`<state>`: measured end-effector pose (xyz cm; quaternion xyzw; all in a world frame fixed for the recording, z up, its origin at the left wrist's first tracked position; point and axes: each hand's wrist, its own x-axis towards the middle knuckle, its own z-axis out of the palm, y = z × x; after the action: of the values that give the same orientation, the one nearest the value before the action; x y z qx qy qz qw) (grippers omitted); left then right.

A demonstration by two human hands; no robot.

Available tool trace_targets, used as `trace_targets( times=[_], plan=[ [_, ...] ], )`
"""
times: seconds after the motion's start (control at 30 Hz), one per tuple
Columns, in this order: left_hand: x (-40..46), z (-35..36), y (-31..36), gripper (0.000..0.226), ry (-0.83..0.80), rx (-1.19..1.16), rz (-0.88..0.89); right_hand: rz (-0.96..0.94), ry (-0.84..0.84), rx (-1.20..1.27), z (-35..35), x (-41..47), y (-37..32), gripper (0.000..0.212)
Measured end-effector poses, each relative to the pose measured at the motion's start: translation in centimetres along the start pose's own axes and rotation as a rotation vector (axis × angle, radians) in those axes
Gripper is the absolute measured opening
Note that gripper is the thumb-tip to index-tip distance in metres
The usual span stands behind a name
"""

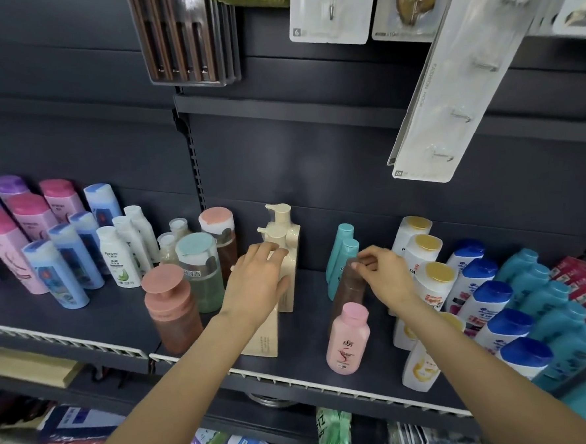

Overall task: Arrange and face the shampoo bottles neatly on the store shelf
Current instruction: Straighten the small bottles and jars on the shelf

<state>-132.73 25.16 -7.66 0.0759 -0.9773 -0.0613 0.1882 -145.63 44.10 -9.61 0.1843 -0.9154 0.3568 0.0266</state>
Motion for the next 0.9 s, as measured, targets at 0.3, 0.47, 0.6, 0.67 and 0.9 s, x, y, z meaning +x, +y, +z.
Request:
trace_targets(
  times=[0.3,0.47,0.6,0.67,0.9],
  plan=[
    [5.0,2.1,0.6,0.068,-0.137,0.080,-0.038,0.034,-0.256,-0.114,0.7,3.1,1.2,0.044],
    [5.4,2.9,0.1,0.075,-0.197,0.106,-0.106,0.038,-0.265,-0.051,1.2,3.6,1.7,0.038],
    [5.5,3.0,0.2,0.073,-0.194,0.112,-0.107,0.013,-0.266,-0.023,1.3,3.7,1.8,0.037],
    [5.4,3.0,0.1,0.072,-0.201,0.117,-0.107,0.000,-0.241,-0.010,1.2,3.6,1.6,0.037],
    [5.8,2.1,0.3,0.065,-0.210,0.094,-0.122,-0.064,-0.068,0.232,-1.0,3.2,0.1,0.024]
  ],
)
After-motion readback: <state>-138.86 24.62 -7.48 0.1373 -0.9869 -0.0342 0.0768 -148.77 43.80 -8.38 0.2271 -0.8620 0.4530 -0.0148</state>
